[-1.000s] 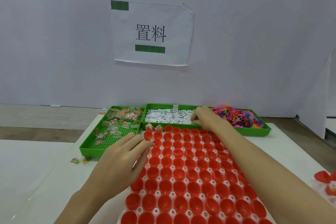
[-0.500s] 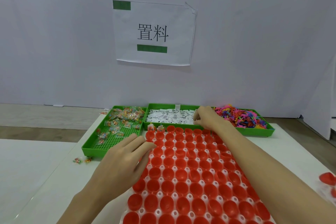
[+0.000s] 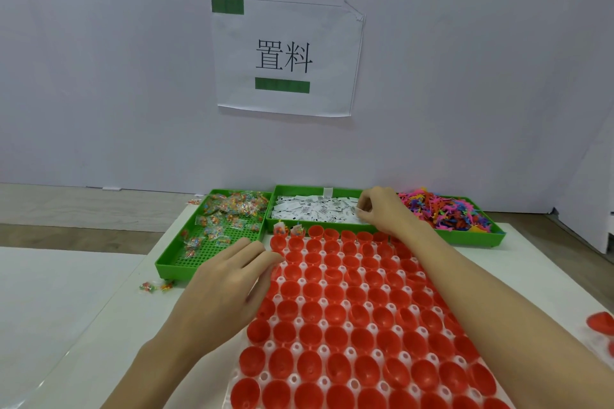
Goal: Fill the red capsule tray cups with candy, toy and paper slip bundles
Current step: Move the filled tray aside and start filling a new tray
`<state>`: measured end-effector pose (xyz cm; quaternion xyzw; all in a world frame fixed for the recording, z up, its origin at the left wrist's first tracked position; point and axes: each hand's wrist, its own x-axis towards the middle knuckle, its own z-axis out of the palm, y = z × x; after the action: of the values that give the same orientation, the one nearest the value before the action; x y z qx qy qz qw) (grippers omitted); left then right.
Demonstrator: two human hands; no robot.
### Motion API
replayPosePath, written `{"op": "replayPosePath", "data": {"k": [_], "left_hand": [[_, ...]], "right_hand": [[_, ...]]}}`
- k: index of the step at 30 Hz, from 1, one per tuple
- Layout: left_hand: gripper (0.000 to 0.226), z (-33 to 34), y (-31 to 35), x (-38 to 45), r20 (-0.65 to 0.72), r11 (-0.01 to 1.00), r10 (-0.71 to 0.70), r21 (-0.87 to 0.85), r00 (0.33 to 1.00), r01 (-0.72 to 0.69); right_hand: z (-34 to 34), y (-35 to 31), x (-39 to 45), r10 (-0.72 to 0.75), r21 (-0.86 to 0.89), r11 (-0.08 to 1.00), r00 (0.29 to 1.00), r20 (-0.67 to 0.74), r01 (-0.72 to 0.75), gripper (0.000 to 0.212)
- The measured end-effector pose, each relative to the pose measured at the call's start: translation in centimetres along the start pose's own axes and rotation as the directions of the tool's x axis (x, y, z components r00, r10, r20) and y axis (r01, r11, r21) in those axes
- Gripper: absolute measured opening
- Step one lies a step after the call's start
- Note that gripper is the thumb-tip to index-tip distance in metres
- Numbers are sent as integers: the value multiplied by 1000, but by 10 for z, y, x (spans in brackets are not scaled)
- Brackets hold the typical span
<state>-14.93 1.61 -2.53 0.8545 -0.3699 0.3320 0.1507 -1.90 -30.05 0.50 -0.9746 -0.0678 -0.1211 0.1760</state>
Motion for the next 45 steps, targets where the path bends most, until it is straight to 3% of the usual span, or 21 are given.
{"op": "replayPosePath", "data": {"k": [9,14,17,25,33,41,45], "left_hand": [[25,-1,1,0,-2,1000,-6,0,1000,6],[25,-1,1,-1,0,1000,-10,-5,1000,10],[25,-1,1,-1,-1,1000,-11,-1,1000,11],[29,-4,1,0,-8,999,-39,6,999,39],[33,-7,4,1,9,998,-69,-3,998,69],[33,-8,4,1,13,998,-60,15,998,60],[32,-9,5,2,16,998,-58,19,998,57]], "right_hand": [[-3,1,-12,40,37,999,999,-8,-40,23],[0,-1,-15,66,58,996,997,-43,-64,5],[2,-3,-15,62,65,996,997,-56,-58,20],[-3,-3,-10,3,23,1000,1000,2,-3,12],[-5,2,-9,25,-3,1000,1000,-6,-25,26],[-13,3,-11,36,21,999,994,108,-39,24],[-14,2,-10,57,4,998,992,108,-58,43]]}}
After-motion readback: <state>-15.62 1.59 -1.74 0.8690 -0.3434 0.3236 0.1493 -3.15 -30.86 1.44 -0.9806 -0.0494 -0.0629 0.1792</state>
